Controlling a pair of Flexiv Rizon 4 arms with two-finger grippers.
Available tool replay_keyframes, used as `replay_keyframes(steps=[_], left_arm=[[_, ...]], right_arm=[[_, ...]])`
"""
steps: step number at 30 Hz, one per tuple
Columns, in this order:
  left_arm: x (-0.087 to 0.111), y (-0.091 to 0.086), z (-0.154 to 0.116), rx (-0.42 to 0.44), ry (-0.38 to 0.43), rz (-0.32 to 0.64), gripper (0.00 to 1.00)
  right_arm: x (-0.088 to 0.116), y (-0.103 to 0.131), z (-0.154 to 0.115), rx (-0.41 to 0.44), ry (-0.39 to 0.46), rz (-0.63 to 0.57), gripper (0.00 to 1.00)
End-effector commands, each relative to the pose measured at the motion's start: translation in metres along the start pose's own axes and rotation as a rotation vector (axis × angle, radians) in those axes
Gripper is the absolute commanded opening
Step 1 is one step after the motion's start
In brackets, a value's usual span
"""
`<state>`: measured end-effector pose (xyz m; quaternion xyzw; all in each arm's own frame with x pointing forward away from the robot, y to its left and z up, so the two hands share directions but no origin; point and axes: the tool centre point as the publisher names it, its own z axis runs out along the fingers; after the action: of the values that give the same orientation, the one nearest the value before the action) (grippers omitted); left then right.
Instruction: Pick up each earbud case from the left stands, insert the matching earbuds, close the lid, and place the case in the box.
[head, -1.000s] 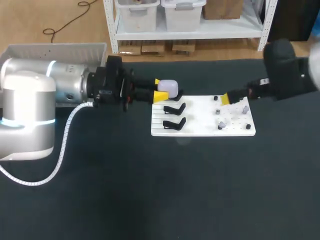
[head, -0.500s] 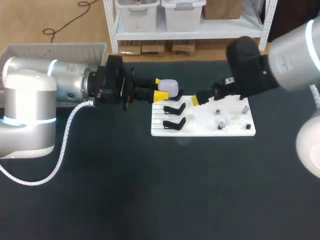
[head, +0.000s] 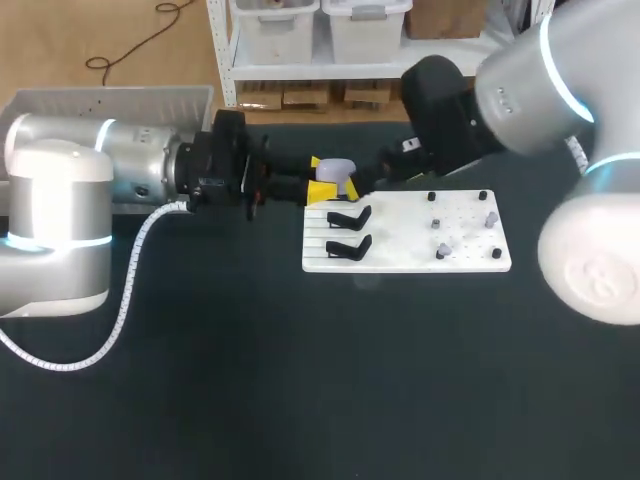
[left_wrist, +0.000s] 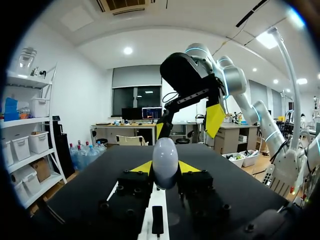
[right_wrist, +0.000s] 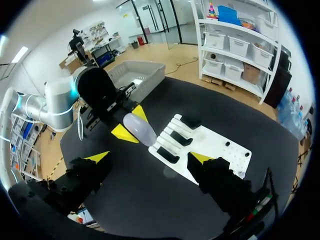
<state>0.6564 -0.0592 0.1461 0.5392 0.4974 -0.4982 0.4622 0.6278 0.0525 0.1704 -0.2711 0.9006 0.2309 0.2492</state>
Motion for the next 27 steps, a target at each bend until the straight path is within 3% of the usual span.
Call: replay_keyframes(steps=[1,27], left_arm=[[0.0,0.001,0.0,0.002,0.001,0.0,0.0],[0.0,0.001,0.0,0.002,0.001,0.0,0.0]], right_arm=[[-0.008,0.0,0.008,-0.015,0.02,-0.007,1.0],[-0.02,-0.015,0.032,-0.009,0.058,0.014,1.0]])
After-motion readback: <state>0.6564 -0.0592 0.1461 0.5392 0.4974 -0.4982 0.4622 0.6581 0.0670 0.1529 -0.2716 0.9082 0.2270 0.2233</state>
